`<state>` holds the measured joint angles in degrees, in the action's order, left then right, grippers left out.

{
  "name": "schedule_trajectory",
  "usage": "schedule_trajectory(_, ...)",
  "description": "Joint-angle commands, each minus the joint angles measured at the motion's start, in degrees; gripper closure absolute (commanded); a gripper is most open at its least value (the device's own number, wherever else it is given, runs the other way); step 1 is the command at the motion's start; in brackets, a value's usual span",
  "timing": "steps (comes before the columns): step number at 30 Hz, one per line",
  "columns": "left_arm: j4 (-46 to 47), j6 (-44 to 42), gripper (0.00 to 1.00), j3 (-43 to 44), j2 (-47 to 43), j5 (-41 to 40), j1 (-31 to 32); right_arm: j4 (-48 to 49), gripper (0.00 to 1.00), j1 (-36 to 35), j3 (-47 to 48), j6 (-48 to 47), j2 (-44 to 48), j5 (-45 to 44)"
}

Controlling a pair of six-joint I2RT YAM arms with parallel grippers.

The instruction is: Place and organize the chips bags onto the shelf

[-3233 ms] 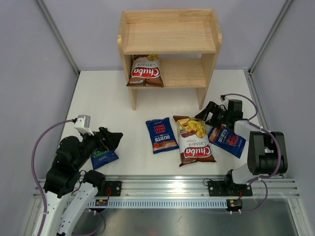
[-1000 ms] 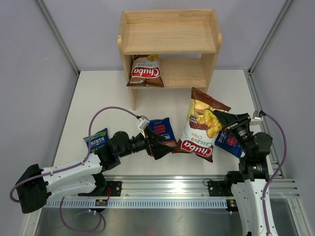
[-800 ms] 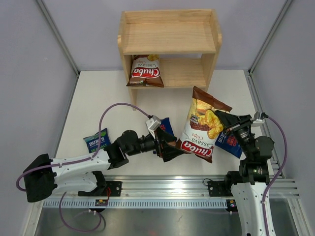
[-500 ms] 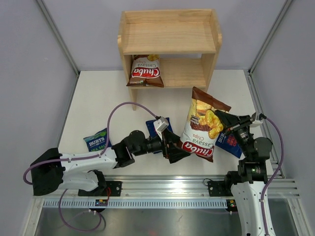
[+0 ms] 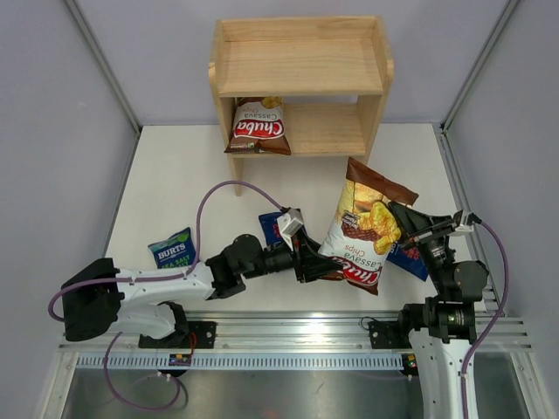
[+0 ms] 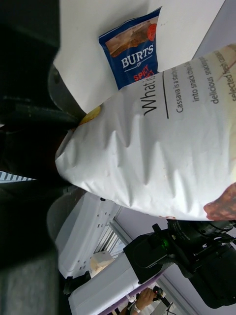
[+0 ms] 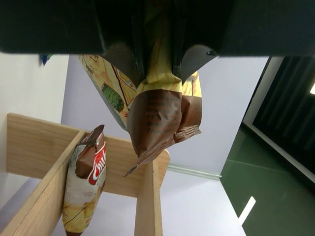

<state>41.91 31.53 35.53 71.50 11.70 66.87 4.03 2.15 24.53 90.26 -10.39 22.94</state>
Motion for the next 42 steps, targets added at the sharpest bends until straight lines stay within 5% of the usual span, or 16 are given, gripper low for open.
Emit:
schedule_trajectory(1,7.6,0.4,0.69,1.4,-1.0,-1.3,0.4,-3.8,0.98,0.1,2.1,-0.9,1.7,-2.8)
schedule_trajectory(5,4.9,3.3,0.90,1.1,-2.9,-1.6,0.4,-9.8,0.76,0.1,3.9,-6.0,1.0,-3.9)
schedule_trajectory(10,1.0,7.3,0.97,-1.1,-6.9,-1.2,0.4,-19.6,0.41,0.1,10.8,-17.1,-1.6,-6.4)
schedule_trajectory(11,0.1,7.8,0.98,-1.5,-8.6,-1.9,0.3,-21.3,0.18,0.1,12.3,-21.0,-2.3,-7.0)
schedule_trajectory(13,-2.7,9.4,0.98,-1.3,-10.3,-3.1,0.0,-26.6,0.02,0.1,16.8,-25.3,-4.2,-8.8)
schedule_trajectory(20,-19.8,16.0,0.99,6.6,-10.7,-1.1,-6.6,-37.1,0.01,0.0,27.0,-38.5,-6.2,-14.1)
schedule_trajectory(30,-22.2,22.1,0.97,16.2,-3.0,7.6,-18.3,-42.1,0.01,0.1,31.7,-42.4,-5.5,-14.9)
schedule_trajectory(42,-34.6,26.1,0.92,34.9,13.2,6.8,-26.0,-44.2,0.01,0.1,35.1,-43.6,-4.3,-14.7)
